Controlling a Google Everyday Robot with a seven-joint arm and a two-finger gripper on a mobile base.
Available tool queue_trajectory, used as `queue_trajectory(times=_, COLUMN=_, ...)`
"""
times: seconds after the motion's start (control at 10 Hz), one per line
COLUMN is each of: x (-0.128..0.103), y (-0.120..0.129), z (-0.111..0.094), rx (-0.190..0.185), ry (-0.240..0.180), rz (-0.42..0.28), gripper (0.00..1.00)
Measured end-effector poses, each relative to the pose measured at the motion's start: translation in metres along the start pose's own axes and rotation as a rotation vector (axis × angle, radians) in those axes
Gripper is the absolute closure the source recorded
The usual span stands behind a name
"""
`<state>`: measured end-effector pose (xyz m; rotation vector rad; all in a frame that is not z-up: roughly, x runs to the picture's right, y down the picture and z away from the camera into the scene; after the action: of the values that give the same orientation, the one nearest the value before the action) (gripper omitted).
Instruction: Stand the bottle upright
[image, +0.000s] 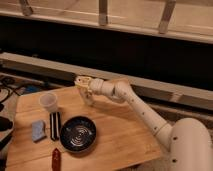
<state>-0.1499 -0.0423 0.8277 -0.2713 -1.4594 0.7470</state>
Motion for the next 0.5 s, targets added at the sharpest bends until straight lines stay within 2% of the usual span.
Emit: queue_trajectory(times=0.5, x=0.0001, y=0.0004, z=0.0002, rx=-0.001, ry=0.000, rz=0.001, gripper=0.31)
